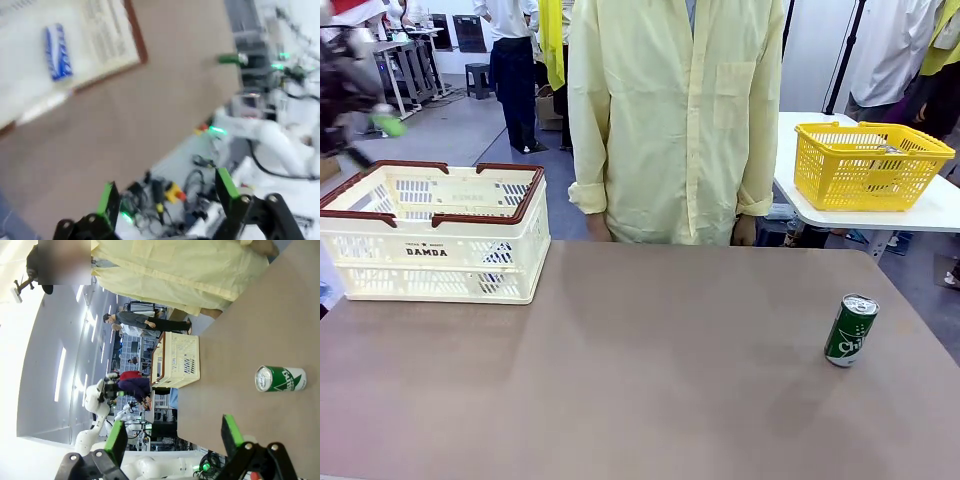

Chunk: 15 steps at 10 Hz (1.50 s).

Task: Place the drinks into the Shopping basket.
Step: Pick up one drink and place it into the Shopping basket.

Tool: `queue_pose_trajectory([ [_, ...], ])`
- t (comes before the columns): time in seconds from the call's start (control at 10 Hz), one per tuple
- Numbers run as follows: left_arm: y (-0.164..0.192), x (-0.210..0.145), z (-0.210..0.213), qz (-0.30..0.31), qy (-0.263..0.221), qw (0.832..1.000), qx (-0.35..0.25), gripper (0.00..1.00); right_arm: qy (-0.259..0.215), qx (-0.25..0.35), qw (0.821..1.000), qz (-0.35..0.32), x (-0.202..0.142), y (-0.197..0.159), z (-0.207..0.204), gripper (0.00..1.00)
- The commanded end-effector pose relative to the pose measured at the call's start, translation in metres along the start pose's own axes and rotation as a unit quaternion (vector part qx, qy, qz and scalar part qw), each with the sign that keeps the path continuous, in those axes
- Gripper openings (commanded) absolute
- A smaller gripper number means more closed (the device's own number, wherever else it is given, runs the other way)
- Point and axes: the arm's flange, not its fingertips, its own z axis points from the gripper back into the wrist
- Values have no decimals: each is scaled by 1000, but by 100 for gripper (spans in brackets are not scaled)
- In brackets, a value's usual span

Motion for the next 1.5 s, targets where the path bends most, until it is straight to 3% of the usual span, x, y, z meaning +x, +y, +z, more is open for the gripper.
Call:
queue_pose_trajectory([
  [0.0,58,-55,26,23,7,996,-89,100,-6,12,1000,10,2,2,-1,100],
  [0.2,111,-127,39,18,-73,982,-173,100,-6,12,1000,10,2,2,-1,100],
  [0.3,131,-138,28,25,-84,978,-188,100,-6,12,1000,10,2,2,-1,100],
  [0.4,93,-118,44,17,-33,990,-134,100,-6,12,1000,10,2,2,-1,100],
  [1.4,93,-118,44,17,-33,990,-134,100,0,0,1000,0,0,0,0,100],
])
